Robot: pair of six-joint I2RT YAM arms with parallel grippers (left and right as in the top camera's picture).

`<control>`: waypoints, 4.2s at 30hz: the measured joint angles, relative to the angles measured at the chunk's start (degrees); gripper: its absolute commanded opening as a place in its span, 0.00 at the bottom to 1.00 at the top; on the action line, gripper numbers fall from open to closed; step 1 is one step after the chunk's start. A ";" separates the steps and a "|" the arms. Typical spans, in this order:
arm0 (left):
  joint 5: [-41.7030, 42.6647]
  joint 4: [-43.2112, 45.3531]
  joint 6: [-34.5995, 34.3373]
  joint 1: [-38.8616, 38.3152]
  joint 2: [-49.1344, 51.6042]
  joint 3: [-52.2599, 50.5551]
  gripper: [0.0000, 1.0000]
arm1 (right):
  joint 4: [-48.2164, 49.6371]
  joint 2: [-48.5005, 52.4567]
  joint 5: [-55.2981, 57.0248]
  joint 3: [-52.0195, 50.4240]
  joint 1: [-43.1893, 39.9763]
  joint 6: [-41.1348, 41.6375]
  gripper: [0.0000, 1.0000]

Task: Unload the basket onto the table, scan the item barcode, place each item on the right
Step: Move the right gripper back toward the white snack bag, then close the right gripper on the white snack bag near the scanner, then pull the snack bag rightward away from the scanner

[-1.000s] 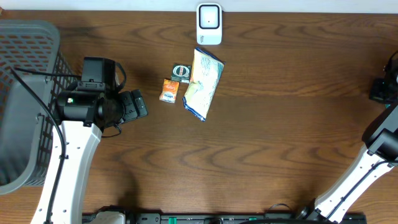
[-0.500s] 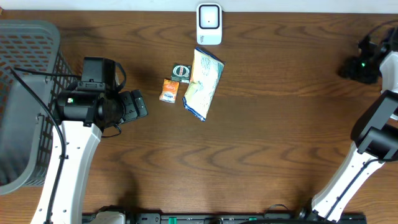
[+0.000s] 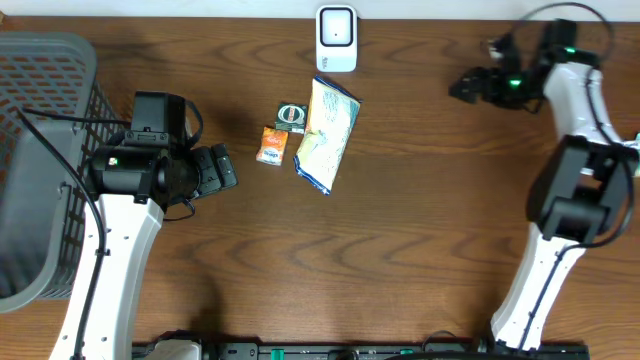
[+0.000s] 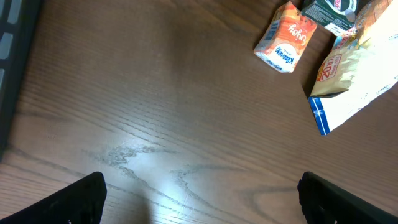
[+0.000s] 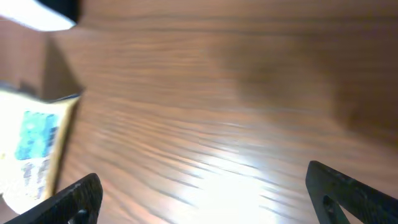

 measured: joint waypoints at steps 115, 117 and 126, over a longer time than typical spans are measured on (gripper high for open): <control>0.00 0.00 0.00 0.00 0.00 0.00 0.98 | 0.66 -0.37 55.78 -5.20 52.72 28.79 0.42; 0.00 0.00 0.00 0.00 0.00 0.00 0.98 | 0.76 -0.26 56.19 -5.31 52.72 29.22 0.31; 0.00 0.00 0.00 0.00 0.00 0.00 0.97 | 0.17 -0.68 57.86 -5.01 52.76 29.09 0.06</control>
